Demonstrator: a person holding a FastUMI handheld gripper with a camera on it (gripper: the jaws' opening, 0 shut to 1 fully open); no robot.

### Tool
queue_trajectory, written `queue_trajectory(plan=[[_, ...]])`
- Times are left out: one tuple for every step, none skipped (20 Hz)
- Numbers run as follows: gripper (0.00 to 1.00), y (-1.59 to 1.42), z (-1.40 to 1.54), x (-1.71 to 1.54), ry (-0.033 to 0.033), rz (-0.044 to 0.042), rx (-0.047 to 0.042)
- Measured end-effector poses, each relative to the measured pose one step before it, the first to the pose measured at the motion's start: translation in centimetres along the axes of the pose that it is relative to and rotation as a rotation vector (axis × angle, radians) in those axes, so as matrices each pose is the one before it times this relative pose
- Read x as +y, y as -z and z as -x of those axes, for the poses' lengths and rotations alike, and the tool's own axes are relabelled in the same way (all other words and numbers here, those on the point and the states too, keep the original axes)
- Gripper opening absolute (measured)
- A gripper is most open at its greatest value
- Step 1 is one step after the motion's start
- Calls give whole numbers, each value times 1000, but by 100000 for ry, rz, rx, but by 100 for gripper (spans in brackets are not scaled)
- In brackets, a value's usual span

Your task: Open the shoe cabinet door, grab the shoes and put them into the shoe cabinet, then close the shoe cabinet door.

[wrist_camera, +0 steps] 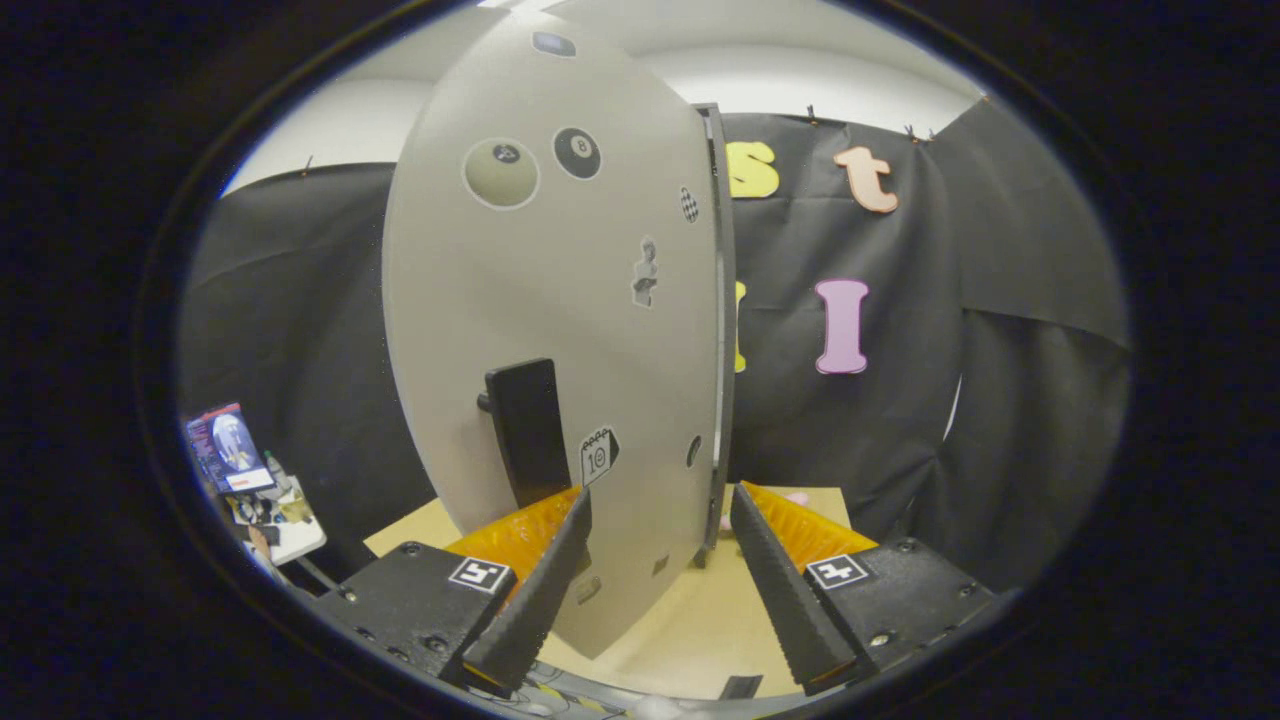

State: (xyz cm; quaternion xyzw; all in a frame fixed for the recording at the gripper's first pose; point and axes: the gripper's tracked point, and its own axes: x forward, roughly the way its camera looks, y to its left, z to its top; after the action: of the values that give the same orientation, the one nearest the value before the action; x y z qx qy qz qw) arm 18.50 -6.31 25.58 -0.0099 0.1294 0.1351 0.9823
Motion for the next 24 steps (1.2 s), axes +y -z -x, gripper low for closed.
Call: queue_trajectory(plan=[[93, -196, -485, 950, 1395, 204, -188], [93, -76, -595, 1156, 1330, 759, -287], [93, -162, -501, 1034, 1083, 648, -568], [93, 34, -558, 1029, 824, 135, -475], [93, -77, -599, 1002, 507, -329, -138], [93, -190, -458, 739, 1115, -150, -769], [95, -336, -279, 576, 1259, -858, -1076], [97, -112, -214, 713, 636, -1509, -777], [98, -76, -113, 651, 104, -330, 26], [99, 142, 119, 421, 792, 251, 260], [98, -115, 180, 265, 1085, 287, -129], [98, 58, 161, 360, 758, 56, -13], [98, 83, 253, 399, 513, -249, -88], [98, 251, 140, 457, 129, -462, 40], [99, 181, 228, 533, -317, -240, 404], [99, 187, 219, 462, -17, -36, 39], [99, 173, 317, 247, 220, 261, 208], [99, 114, 280, 220, -456, 343, 253], [99, 22, 275, 338, -357, 183, -211], [98, 108, 320, 477, -339, 383, 355], [99, 7, 493, 171, 662, -300, -15], [99, -104, 489, 231, 358, -538, -483], [98, -161, 468, 234, 294, -642, -464], [99, -260, 556, 383, 344, -532, -738]])
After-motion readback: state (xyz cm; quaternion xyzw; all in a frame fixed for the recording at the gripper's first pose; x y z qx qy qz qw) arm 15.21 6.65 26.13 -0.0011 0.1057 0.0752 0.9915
